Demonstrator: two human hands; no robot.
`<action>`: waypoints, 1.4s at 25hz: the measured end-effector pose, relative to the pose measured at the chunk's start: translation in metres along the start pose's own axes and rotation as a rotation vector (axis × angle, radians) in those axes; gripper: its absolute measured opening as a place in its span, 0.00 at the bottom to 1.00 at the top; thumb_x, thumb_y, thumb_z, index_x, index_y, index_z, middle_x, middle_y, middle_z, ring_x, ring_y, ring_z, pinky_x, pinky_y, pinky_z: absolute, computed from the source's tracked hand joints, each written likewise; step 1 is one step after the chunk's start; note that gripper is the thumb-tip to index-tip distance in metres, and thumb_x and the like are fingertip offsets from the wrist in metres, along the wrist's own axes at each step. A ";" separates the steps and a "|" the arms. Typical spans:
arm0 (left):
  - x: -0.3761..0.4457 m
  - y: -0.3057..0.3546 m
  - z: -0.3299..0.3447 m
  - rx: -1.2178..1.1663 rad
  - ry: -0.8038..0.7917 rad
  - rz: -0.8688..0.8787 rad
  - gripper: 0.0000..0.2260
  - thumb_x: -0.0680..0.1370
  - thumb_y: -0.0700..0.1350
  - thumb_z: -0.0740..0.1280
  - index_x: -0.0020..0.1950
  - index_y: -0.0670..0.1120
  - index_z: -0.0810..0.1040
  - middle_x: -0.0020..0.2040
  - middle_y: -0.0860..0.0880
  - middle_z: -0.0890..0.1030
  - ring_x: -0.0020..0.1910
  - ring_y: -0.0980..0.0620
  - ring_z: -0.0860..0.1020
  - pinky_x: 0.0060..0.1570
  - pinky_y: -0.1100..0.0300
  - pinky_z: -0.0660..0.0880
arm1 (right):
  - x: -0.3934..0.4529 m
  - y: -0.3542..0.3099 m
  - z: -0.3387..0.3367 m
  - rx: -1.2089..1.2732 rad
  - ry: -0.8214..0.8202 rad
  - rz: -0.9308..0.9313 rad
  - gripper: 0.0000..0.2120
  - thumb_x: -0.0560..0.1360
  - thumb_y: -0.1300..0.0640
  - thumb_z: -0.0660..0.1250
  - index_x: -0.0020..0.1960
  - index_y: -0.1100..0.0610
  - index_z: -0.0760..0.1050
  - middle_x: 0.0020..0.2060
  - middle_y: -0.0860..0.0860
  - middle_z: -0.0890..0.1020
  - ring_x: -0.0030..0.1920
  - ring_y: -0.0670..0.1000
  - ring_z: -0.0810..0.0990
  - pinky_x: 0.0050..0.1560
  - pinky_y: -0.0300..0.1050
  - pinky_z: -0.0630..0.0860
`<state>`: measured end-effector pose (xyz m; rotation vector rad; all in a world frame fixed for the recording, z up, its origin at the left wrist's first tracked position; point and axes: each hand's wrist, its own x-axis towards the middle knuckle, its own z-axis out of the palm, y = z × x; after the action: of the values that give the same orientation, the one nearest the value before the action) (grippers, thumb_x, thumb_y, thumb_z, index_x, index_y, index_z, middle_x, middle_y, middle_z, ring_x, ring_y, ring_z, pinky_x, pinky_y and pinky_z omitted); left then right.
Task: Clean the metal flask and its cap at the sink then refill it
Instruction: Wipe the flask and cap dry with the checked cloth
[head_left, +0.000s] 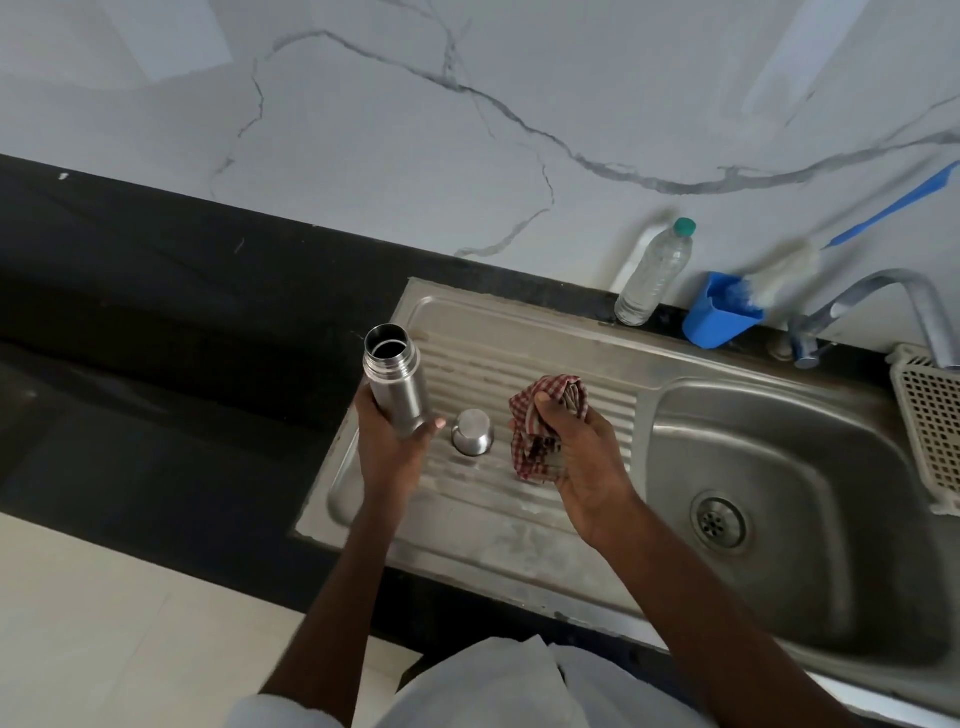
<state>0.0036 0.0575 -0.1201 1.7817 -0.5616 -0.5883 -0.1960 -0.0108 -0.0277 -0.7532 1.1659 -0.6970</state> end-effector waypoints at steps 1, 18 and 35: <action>-0.005 0.001 0.000 0.004 0.008 -0.021 0.49 0.60 0.54 0.85 0.76 0.50 0.66 0.67 0.49 0.78 0.64 0.49 0.79 0.63 0.43 0.79 | 0.000 -0.002 -0.005 -0.004 -0.006 -0.001 0.12 0.80 0.52 0.70 0.59 0.57 0.83 0.54 0.55 0.87 0.60 0.62 0.83 0.63 0.65 0.77; -0.059 0.006 0.083 0.621 -0.085 -0.095 0.24 0.80 0.58 0.70 0.70 0.46 0.69 0.62 0.43 0.79 0.58 0.39 0.82 0.53 0.44 0.80 | 0.002 -0.012 -0.032 -0.068 -0.068 -0.075 0.09 0.81 0.55 0.69 0.57 0.56 0.83 0.51 0.52 0.88 0.56 0.55 0.85 0.64 0.61 0.79; -0.086 0.106 0.148 -0.853 -0.620 -0.524 0.21 0.74 0.43 0.75 0.65 0.43 0.76 0.61 0.39 0.80 0.54 0.44 0.82 0.48 0.53 0.81 | -0.008 -0.041 -0.120 0.109 0.188 -0.196 0.12 0.80 0.52 0.70 0.59 0.58 0.83 0.52 0.59 0.87 0.52 0.58 0.84 0.53 0.57 0.79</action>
<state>-0.1658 -0.0225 -0.0462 0.8895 -0.1695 -1.5115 -0.3172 -0.0461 -0.0162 -0.7273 1.2230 -1.0046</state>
